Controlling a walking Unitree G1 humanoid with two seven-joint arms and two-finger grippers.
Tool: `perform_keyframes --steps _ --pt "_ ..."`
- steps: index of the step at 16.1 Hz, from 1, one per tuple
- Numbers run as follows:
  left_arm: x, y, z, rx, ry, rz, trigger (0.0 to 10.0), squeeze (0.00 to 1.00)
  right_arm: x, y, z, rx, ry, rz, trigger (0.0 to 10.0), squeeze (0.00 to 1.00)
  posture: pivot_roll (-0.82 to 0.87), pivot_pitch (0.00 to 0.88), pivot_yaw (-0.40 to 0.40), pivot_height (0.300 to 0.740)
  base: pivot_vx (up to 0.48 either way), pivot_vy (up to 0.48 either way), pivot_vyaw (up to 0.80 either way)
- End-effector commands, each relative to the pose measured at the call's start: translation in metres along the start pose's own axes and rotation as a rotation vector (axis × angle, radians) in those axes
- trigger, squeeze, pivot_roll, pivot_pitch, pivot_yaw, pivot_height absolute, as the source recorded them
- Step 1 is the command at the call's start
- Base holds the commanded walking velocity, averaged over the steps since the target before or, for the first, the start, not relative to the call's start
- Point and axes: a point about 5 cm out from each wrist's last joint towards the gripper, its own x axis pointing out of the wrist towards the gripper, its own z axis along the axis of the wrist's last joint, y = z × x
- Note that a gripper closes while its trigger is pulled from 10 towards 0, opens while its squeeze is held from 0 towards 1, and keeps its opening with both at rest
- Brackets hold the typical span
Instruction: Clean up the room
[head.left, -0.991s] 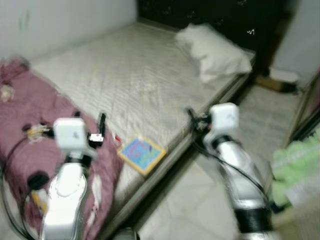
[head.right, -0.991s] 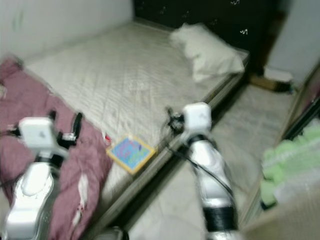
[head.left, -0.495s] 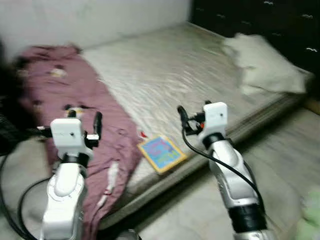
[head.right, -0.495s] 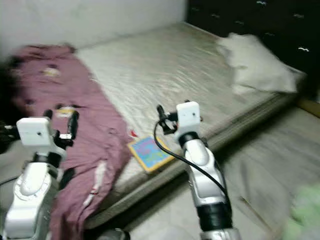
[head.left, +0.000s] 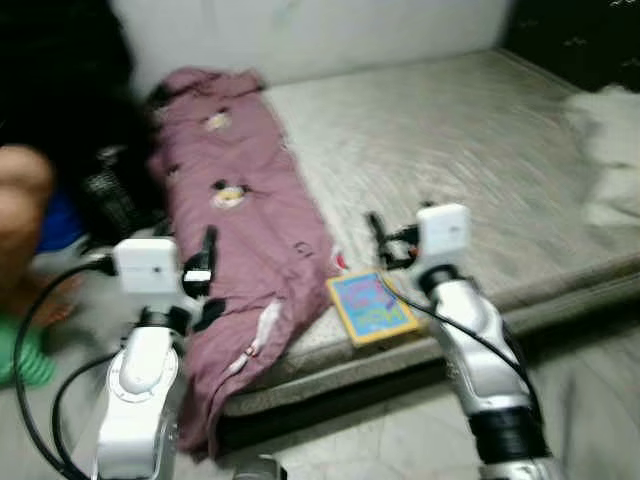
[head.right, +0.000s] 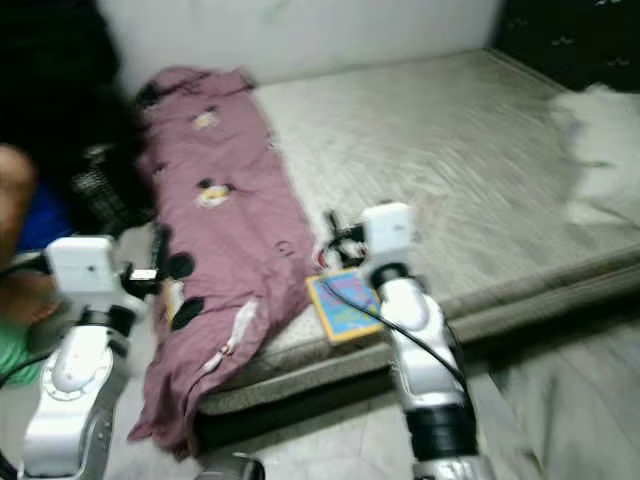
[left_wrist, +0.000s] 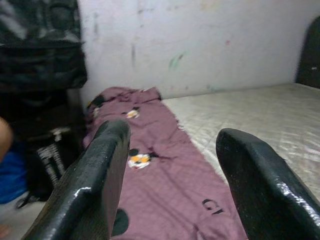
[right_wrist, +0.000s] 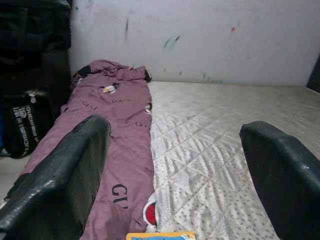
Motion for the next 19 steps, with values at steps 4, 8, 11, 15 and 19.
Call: perform_keyframes --steps 4,8,11,15,19 --pt "0.0013 0.0039 0.0044 0.012 -0.022 -0.025 10.0 0.00 0.0031 0.0088 0.0032 0.027 -0.021 0.030 10.0 0.00 0.07 0.000 0.005 0.740 0.000 0.000 0.00" --pt "0.0016 0.0037 0.0054 0.019 -0.031 -0.036 10.0 0.00 0.0036 0.0094 0.0030 0.028 -0.023 0.030 10.0 0.00 0.07 0.000 0.007 0.740 0.199 0.000 0.00" --pt "0.0019 0.0041 0.0059 0.020 -0.033 -0.038 10.0 0.00 0.0042 0.0096 0.0035 0.029 -0.026 0.029 10.0 0.00 0.07 0.000 0.007 0.740 0.314 0.000 0.00" --pt "0.0016 0.0040 0.0056 0.017 -0.033 -0.038 10.0 0.00 0.0047 0.0095 0.0040 0.030 -0.028 0.030 10.0 0.00 0.07 0.000 0.007 0.740 0.334 0.000 0.00" --pt "0.0024 0.0059 0.0050 0.023 -0.029 -0.011 10.0 0.00 0.0047 0.0086 0.0043 0.044 -0.033 0.024 10.0 0.00 0.07 0.000 0.008 0.740 0.065 0.000 0.00"
